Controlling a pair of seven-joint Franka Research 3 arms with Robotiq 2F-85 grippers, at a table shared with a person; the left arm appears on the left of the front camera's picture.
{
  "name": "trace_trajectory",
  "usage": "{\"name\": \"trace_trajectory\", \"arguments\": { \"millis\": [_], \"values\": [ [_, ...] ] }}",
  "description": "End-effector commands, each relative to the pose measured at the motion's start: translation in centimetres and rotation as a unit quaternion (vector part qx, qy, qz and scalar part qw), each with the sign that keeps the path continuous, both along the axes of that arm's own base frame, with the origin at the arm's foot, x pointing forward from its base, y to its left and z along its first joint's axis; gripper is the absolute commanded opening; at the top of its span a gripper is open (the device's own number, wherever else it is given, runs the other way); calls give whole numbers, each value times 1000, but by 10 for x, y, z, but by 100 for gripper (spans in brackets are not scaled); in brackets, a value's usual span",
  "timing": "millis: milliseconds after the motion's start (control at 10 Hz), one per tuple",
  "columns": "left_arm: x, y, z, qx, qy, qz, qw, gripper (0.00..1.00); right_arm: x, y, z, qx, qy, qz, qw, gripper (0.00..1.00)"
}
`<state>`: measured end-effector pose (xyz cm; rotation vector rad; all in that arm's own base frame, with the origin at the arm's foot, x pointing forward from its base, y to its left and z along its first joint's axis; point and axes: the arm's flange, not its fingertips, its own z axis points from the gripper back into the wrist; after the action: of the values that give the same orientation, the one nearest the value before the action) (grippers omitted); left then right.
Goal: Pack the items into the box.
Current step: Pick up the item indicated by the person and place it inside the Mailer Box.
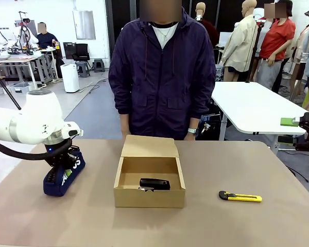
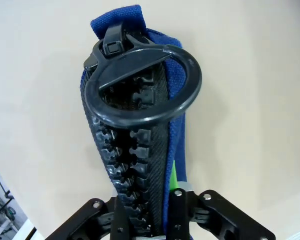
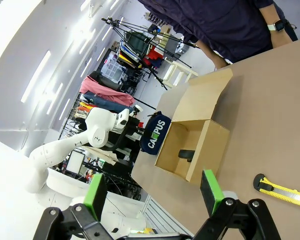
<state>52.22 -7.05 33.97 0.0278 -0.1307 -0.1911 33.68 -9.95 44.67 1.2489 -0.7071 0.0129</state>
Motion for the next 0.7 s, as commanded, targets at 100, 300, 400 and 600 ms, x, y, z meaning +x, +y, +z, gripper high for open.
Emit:
{"name": "trace_trajectory", "arguments": {
  "millis": [100, 300, 400, 600],
  "values": [
    [-5, 5, 8, 3, 5, 7, 1000, 0, 2, 1, 5, 16, 2, -6, 1000, 100],
    [-7, 6, 17, -3, 9, 21, 1000, 0, 2, 1, 5, 16, 2, -6, 1000, 100],
    [-7, 8, 24, -6, 20, 34, 999, 0, 2, 1, 5, 16, 2, -6, 1000, 100],
    [-14, 14, 61, -6, 19, 78, 997, 0, 2, 1, 5, 16, 2, -6, 1000, 100]
  ]
}}
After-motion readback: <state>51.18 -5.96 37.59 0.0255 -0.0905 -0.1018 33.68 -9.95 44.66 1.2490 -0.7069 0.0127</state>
